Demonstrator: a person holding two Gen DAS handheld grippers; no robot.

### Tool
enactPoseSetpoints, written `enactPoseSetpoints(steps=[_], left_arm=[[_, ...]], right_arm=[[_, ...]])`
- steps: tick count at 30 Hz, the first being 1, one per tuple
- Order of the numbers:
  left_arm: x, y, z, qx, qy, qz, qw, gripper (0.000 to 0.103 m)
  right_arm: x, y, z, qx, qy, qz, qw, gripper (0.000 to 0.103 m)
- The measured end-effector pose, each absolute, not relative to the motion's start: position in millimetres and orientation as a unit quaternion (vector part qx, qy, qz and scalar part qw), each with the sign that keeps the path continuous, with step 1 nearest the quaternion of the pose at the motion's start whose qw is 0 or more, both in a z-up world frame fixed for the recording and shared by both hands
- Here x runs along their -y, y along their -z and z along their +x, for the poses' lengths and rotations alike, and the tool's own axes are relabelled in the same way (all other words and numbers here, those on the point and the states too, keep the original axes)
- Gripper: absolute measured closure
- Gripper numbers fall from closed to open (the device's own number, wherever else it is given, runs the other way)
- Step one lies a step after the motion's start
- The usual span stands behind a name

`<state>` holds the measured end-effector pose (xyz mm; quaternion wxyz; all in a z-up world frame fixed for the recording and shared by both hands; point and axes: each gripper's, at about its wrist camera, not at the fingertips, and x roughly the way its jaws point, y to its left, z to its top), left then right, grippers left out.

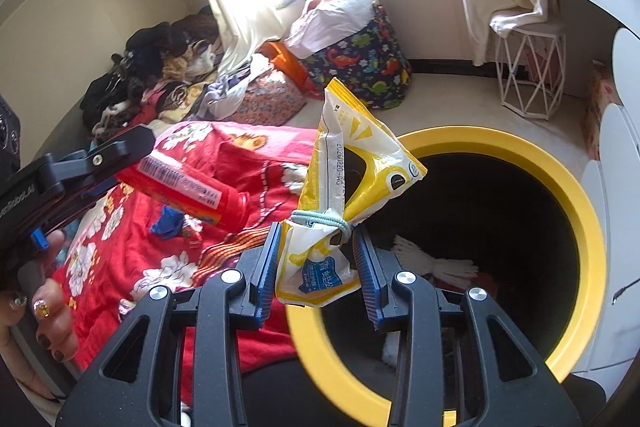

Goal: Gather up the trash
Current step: 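Carry both items over the bin and open the right tool to drop the yellow bag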

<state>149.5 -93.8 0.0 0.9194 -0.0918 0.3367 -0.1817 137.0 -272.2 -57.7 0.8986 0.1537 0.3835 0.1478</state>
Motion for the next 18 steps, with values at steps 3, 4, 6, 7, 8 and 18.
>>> enactPoseSetpoints(steps=[3, 4, 6, 7, 8, 18], left_arm=[[102.3, 0.2, 150.6, -0.338, 0.188, -0.087, 0.918, 0.078], [105.5, 0.4, 151.0, -0.339, 0.190, -0.085, 0.918, 0.078], [110.7, 1.3, 151.7, -0.340, 0.195, -0.082, 0.917, 0.078], [114.7, 1.5, 152.2, -0.340, 0.198, -0.079, 0.916, 0.078], [117.1, 1.9, 152.8, -0.341, 0.200, -0.078, 0.915, 0.078], [150.6, 10.5, 155.4, -0.353, 0.225, -0.059, 0.906, 0.078]], right_arm=[[282.7, 60.4, 137.5, -0.383, -0.136, 0.159, 0.900, 0.069], [286.6, 61.3, 137.8, -0.383, -0.132, 0.162, 0.900, 0.069], [294.0, 63.2, 138.1, -0.383, -0.124, 0.167, 0.900, 0.069], [298.1, 63.9, 137.7, -0.383, -0.121, 0.169, 0.900, 0.069], [302.1, 64.7, 137.7, -0.383, -0.117, 0.171, 0.900, 0.069], [333.9, 73.3, 139.1, -0.384, -0.085, 0.191, 0.899, 0.076]])
